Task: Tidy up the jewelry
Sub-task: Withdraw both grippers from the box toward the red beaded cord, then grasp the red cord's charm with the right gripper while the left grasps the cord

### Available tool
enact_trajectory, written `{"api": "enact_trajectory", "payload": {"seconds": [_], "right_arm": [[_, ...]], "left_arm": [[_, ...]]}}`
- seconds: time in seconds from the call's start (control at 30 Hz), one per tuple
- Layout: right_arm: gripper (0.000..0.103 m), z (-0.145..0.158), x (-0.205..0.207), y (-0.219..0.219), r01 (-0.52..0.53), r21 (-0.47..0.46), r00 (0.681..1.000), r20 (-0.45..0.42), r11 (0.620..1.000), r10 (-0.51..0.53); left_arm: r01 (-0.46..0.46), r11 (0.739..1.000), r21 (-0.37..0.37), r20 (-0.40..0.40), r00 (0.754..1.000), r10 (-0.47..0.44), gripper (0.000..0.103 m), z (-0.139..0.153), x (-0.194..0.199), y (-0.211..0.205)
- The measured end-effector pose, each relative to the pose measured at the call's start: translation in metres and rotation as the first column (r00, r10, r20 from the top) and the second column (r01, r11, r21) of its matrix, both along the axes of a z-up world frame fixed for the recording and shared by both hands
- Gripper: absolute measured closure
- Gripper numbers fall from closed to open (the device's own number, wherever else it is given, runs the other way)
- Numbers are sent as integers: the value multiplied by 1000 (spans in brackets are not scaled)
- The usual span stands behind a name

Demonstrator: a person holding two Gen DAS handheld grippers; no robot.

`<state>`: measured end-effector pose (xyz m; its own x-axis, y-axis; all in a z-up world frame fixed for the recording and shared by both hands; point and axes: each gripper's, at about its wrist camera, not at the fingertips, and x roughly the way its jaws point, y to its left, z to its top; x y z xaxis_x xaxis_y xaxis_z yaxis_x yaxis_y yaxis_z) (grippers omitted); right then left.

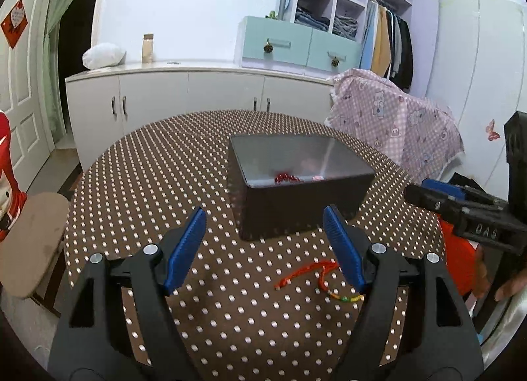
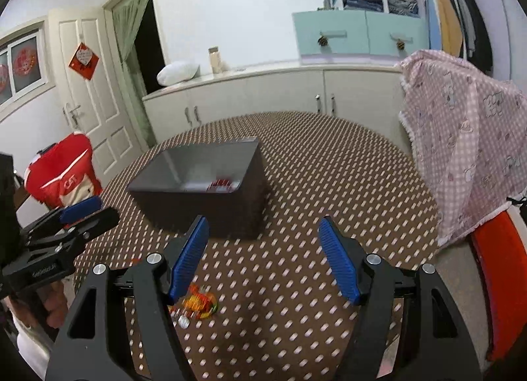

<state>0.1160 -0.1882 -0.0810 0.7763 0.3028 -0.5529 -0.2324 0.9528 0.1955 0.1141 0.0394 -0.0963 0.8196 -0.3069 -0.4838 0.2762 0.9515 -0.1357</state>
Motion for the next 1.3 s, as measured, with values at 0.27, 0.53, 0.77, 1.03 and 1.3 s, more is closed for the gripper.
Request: {"api": "enact_trajectory", "payload": {"seconds": [0.27, 0.53, 0.77, 1.03, 1.3], "right_arm": [[37, -21, -16, 16, -66, 0, 996, -61, 998, 66], [51, -28, -28, 30, -149, -17, 986, -76, 989, 148], [70, -41, -26, 44, -198, -83, 979, -70, 977, 192], [90, -33, -23, 41, -211, -55, 976, -63, 976, 208], [90, -28, -23, 38, -197, -52, 980, -52, 979, 194]], "left_arm": [[104, 995, 6, -97, 990, -103, 30, -20, -5, -15], [170, 985, 15, -179, 970, -165, 63, -34, 1, -29], [190, 980, 67, -186, 967, -174, 89, -37, 6, -38], [161, 986, 44, -194, 969, -150, 97, -34, 10, -34], [196, 981, -11, -166, 967, -195, 97, -22, 5, -33]]}}
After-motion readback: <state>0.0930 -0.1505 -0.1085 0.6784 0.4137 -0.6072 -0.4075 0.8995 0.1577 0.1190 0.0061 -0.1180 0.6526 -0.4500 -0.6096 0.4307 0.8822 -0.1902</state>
